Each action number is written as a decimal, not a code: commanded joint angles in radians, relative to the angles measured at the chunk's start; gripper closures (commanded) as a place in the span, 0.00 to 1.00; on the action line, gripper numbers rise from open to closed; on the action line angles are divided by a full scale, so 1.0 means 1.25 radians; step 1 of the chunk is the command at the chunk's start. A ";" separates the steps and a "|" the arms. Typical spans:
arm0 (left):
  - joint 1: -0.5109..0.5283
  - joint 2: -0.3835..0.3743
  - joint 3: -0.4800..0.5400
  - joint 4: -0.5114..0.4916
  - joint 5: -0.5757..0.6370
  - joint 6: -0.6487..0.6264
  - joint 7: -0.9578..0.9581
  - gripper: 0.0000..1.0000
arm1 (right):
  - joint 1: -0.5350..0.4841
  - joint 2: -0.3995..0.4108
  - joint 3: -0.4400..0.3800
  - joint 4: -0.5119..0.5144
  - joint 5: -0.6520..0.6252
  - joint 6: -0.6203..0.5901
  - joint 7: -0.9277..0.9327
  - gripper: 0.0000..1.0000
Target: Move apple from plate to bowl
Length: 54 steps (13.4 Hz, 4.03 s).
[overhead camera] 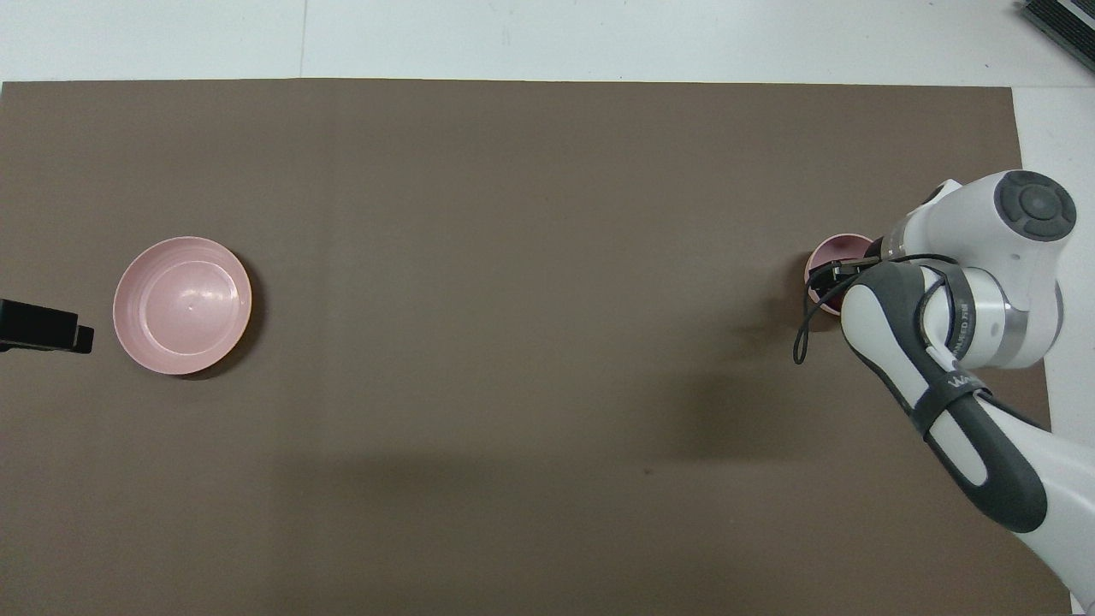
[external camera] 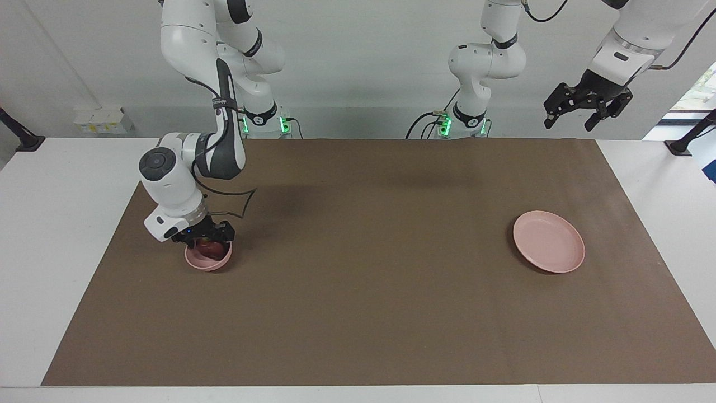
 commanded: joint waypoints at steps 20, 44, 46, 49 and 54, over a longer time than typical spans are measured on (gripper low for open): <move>-0.002 -0.009 0.012 -0.004 0.037 0.027 0.003 0.00 | -0.001 -0.291 0.020 0.261 -0.001 -0.531 0.004 0.00; -0.002 -0.009 0.012 -0.004 0.037 0.027 0.003 0.00 | -0.002 -0.320 0.020 0.350 -0.015 -0.690 -0.027 0.00; -0.002 -0.009 0.012 -0.004 0.037 0.027 0.003 0.00 | -0.002 -0.321 0.020 0.350 -0.016 -0.691 -0.027 0.00; -0.002 -0.009 0.012 -0.004 0.037 0.027 0.003 0.00 | -0.001 -0.321 0.020 0.350 -0.021 -0.693 -0.028 0.00; -0.002 -0.009 0.012 -0.004 0.037 0.027 0.003 0.00 | -0.001 -0.321 0.022 0.349 -0.041 -0.689 -0.028 0.00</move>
